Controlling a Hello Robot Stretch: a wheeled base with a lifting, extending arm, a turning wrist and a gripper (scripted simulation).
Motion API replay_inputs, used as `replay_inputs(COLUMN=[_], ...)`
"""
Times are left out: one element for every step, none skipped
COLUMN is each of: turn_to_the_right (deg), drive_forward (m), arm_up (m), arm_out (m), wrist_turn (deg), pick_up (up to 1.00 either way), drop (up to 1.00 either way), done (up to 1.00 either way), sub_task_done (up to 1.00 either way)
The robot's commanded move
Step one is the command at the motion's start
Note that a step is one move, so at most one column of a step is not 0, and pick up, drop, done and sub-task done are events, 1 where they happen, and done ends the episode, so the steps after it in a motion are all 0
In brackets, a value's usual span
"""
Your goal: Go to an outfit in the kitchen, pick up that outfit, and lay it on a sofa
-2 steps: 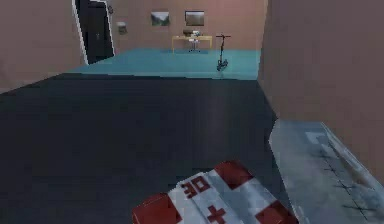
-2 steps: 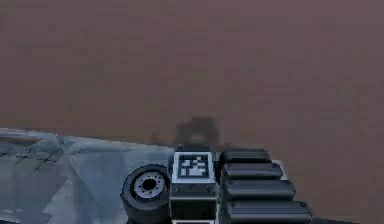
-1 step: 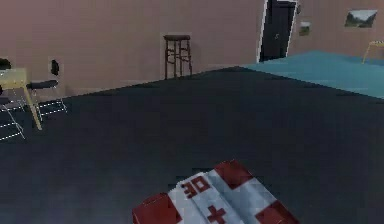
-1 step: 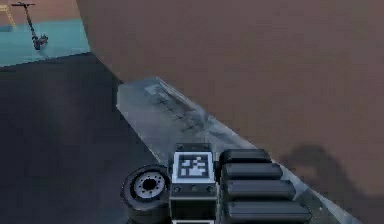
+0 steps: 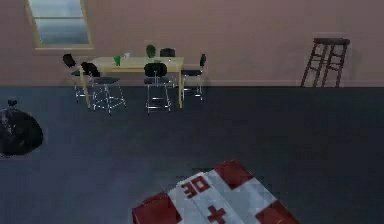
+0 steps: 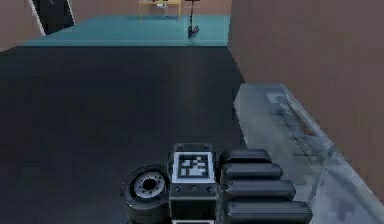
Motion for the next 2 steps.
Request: replay_inputs(turn_to_the_right=[0.0,45.0], drive_forward=[0.2,0.0], arm_up=[0.0,0.0], arm_out=[0.0,0.0], wrist_turn=[0.0,0.0], pick_up=[0.0,0.0], drop=[0.0,0.0], done=[0.0,0.0], sub_task_done=[0.0,0.0])
